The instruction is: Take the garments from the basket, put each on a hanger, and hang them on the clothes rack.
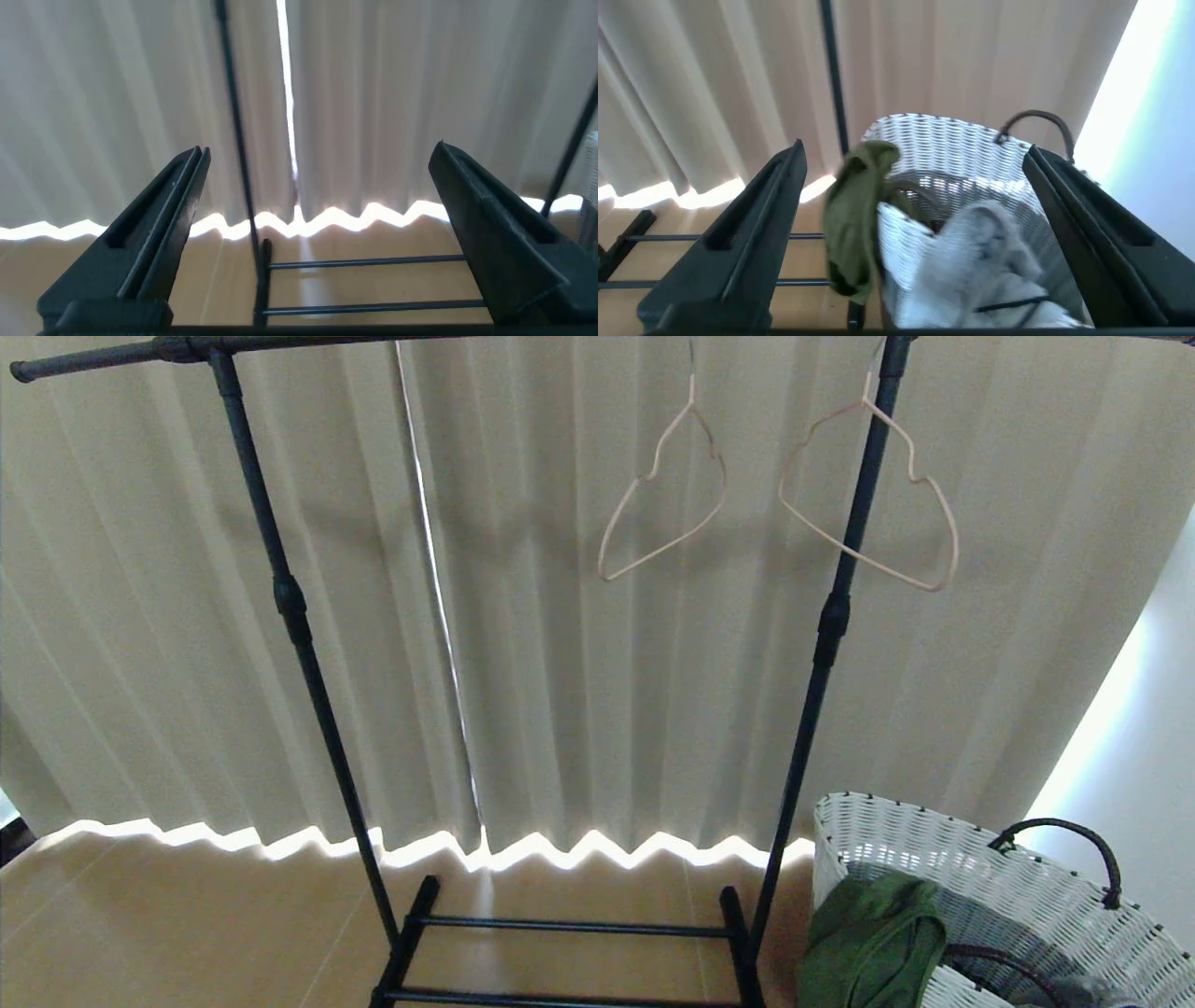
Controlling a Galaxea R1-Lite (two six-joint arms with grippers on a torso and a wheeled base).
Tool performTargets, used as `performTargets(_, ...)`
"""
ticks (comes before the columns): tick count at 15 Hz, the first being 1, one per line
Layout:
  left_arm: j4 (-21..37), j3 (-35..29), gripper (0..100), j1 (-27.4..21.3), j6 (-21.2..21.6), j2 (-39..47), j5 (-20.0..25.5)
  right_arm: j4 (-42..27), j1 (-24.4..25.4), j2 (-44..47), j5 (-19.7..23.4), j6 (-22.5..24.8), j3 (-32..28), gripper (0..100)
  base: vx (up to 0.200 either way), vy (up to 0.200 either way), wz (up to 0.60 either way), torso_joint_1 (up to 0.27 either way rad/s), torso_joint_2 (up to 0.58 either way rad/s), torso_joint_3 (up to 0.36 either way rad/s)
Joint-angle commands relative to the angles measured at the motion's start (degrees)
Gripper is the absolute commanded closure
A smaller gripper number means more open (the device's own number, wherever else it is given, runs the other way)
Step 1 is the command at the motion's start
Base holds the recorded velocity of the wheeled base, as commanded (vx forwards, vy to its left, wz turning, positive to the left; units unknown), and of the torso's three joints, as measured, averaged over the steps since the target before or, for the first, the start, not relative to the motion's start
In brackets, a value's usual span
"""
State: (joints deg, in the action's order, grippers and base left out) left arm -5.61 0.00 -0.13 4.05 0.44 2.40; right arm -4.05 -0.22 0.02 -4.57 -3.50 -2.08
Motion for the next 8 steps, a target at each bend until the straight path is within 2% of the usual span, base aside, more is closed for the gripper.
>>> performTargets(1, 0.0, 0.0, 0, 0.0, 0.0, 0.1, 0.0, 0.0, 0.0, 0.0, 0.0, 0.0, 0.1, 0, 0.000, 0.000, 0.00, 0.000, 0.00, 0.000)
performTargets(8, 0.0, 0.0, 0, 0.0, 0.0, 0.1, 0.0, 0.0, 0.0, 0.0, 0.0, 0.0, 0.0, 0, 0.000, 0.000, 0.00, 0.000, 0.00, 0.000)
